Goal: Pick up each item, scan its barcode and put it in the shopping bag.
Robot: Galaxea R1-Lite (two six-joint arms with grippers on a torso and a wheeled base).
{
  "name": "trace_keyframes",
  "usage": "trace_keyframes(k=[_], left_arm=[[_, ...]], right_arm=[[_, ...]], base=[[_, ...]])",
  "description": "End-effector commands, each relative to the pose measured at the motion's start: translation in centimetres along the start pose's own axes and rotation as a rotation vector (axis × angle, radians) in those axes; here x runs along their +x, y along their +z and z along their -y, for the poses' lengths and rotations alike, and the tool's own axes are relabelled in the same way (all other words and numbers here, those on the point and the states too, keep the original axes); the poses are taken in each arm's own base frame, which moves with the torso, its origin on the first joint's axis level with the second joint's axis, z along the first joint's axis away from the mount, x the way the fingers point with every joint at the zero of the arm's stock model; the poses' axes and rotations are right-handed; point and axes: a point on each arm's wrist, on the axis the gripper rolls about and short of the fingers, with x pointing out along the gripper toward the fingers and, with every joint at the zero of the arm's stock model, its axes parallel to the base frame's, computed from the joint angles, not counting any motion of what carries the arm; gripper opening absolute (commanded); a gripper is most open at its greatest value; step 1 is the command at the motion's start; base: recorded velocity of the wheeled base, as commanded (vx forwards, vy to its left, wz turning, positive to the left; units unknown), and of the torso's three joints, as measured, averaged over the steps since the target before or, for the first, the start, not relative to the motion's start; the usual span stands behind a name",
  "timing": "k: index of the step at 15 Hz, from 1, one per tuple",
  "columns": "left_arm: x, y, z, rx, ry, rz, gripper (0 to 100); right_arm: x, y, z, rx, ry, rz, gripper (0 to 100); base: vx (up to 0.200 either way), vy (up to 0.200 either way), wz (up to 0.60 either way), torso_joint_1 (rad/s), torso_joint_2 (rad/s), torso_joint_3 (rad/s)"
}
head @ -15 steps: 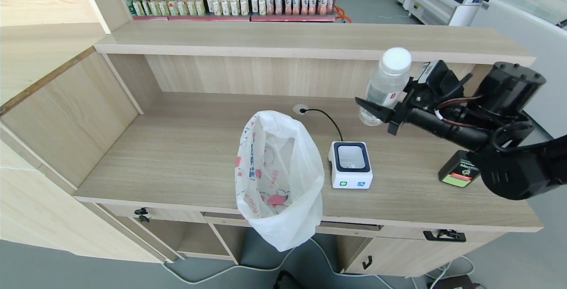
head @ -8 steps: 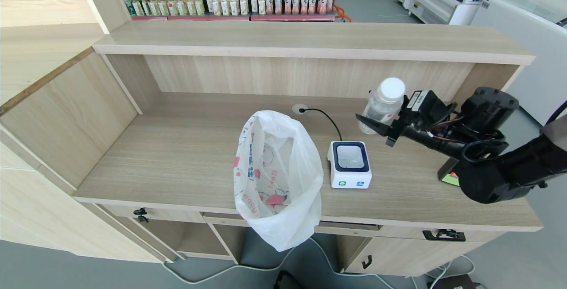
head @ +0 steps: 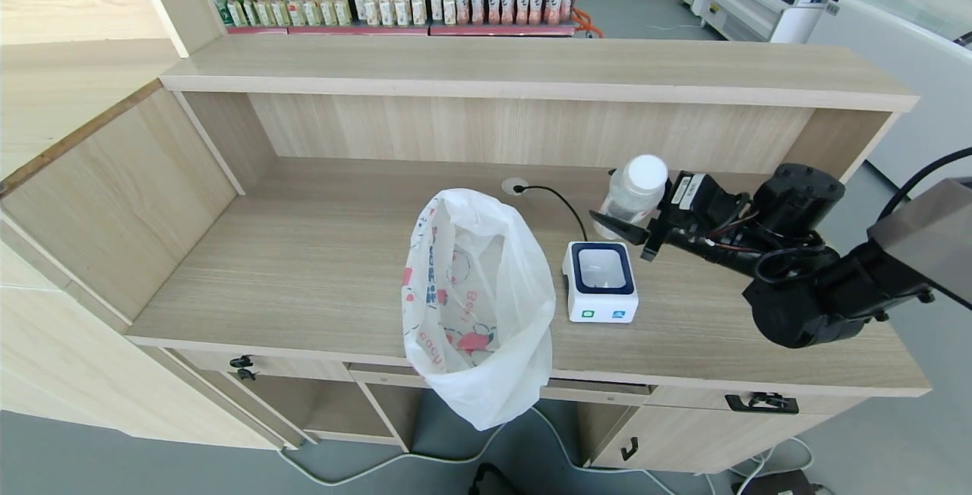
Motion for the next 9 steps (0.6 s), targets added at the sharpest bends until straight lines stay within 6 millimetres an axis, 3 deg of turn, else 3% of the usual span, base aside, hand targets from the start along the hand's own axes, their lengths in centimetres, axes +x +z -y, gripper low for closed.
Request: trace_keyframes(k=[1, 9], left_arm=[[0.0, 0.0, 0.0, -0.001, 0.0, 0.0, 100], [0.0, 0.0, 0.0, -0.001, 0.0, 0.0, 100]], right_arm=[[0.6, -0.7, -0.4, 0.004, 0.006, 0.003, 0], [1.7, -2.7, -1.4, -0.031, 0.017, 0.034, 0]], base=[[0.0, 0.0, 0.0, 0.0, 0.0, 0.0], [0.0, 0.0, 0.0, 0.0, 0.0, 0.0]])
